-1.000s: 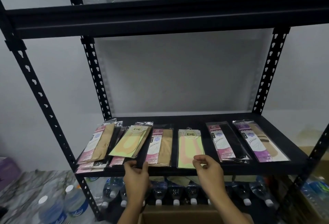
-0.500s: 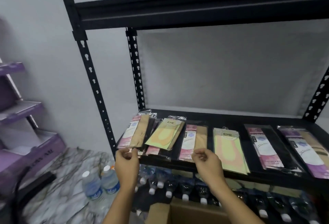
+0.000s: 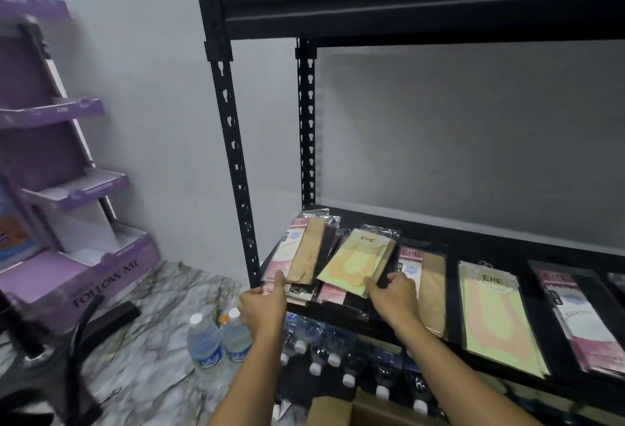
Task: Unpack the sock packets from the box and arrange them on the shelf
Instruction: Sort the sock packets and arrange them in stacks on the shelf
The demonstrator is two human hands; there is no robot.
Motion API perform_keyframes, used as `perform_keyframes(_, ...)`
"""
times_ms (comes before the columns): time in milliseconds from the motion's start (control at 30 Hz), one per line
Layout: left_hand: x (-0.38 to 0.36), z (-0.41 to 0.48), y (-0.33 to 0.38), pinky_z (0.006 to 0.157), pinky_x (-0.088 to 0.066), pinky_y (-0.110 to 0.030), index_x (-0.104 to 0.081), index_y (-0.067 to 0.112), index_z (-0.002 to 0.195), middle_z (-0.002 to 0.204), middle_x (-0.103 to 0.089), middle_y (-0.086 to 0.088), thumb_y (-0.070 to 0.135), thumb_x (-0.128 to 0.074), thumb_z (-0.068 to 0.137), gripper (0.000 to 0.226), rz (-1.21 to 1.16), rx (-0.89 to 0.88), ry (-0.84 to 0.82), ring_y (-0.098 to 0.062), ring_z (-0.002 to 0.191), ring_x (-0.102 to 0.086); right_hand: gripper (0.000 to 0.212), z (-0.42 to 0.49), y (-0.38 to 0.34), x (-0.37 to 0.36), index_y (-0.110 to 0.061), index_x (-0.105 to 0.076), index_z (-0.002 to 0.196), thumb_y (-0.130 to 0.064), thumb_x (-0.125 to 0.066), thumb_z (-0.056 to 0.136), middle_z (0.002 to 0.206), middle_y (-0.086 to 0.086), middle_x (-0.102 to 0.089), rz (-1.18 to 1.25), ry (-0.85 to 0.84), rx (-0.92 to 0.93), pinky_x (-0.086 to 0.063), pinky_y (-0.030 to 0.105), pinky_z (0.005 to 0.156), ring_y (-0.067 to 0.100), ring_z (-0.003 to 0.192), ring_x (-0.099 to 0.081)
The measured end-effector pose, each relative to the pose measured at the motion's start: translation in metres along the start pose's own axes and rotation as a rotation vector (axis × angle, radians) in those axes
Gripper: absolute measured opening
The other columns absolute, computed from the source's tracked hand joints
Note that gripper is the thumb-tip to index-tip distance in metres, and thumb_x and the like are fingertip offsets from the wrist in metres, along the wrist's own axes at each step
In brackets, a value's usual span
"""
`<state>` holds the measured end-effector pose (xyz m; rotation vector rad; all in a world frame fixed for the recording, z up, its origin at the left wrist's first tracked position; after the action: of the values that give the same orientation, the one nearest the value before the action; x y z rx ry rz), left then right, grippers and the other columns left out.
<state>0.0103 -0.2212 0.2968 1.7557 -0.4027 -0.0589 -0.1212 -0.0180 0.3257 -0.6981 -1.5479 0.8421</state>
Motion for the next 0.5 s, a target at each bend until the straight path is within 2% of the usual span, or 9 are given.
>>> perform_keyframes(100, -0.003, 0.004, -0.002, 0.094, -0.043, -0.044, -0.048, 0.015, 0.104, 0.128, -0.050, -0.016, 0.048, -0.073, 0.078, 0.049, 0.000, 0.030, 0.039, -0.036, 0.121, -0.046, 0.059, 0.007, -0.003, -0.008, -0.003, -0.054, 0.113, -0.049, -0.068, 0.079, 0.114, 0.015, -0.058, -0.060, -0.019, -0.013, -0.052, 0.037, 0.080, 0.027, 0.096, -0.060)
perform_keyframes(200, -0.005, 0.003, 0.000, 0.084, -0.033, -0.038, -0.052, 0.015, 0.112, 0.134, -0.045, -0.015, 0.040, -0.072, 0.081, 0.044, -0.025, 0.047, 0.048, -0.034, 0.128, -0.037, 0.040, 0.011, -0.008, -0.011, -0.004, -0.060, 0.087, -0.041, -0.071, 0.079, 0.095, 0.012, -0.064, -0.071, -0.054, -0.028, -0.048, 0.031, 0.066, 0.025, 0.083, -0.062)
perform_keyframes(267, -0.006, 0.002, 0.000, 0.087, -0.034, -0.039, -0.054, 0.018, 0.110, 0.134, -0.044, -0.014, 0.038, -0.071, 0.082, 0.039, -0.011, 0.052, 0.046, -0.034, 0.129, -0.034, 0.032, 0.012, -0.010, -0.011, -0.005, -0.057, 0.072, -0.032, -0.071, 0.082, 0.078, 0.009, -0.063, -0.080, -0.078, -0.039, -0.042, 0.027, 0.058, 0.022, 0.070, -0.059)
perform_keyframes(400, 0.000, 0.004, 0.000, 0.099, -0.034, -0.043, -0.058, 0.022, 0.105, 0.134, -0.045, -0.014, 0.037, -0.071, 0.080, 0.031, 0.008, 0.052, 0.065, -0.034, 0.129, -0.031, 0.022, 0.012, -0.010, -0.009, -0.002, -0.060, 0.076, -0.022, -0.068, 0.083, 0.073, 0.010, -0.061, -0.054, -0.087, -0.066, -0.040, 0.028, 0.052, 0.023, 0.066, -0.057)
perform_keyframes(500, 0.005, 0.007, -0.001, 0.095, -0.035, -0.042, -0.061, 0.022, 0.102, 0.124, -0.054, -0.010, 0.034, -0.073, 0.078, 0.029, -0.020, 0.051, 0.081, -0.033, 0.122, -0.037, 0.017, 0.010, -0.009, -0.006, 0.003, -0.062, 0.085, -0.014, -0.065, 0.083, 0.079, 0.013, -0.062, -0.034, -0.083, -0.100, -0.038, 0.026, 0.050, 0.020, 0.065, -0.054)
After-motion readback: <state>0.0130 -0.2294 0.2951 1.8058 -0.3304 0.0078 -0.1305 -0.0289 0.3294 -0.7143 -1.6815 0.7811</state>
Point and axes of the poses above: each hand's wrist, its own z-axis towards the middle knuckle, its own x-axis out of the back of the hand, y = z × x, the point moved 4 cm from there along z, towards the middle knuckle
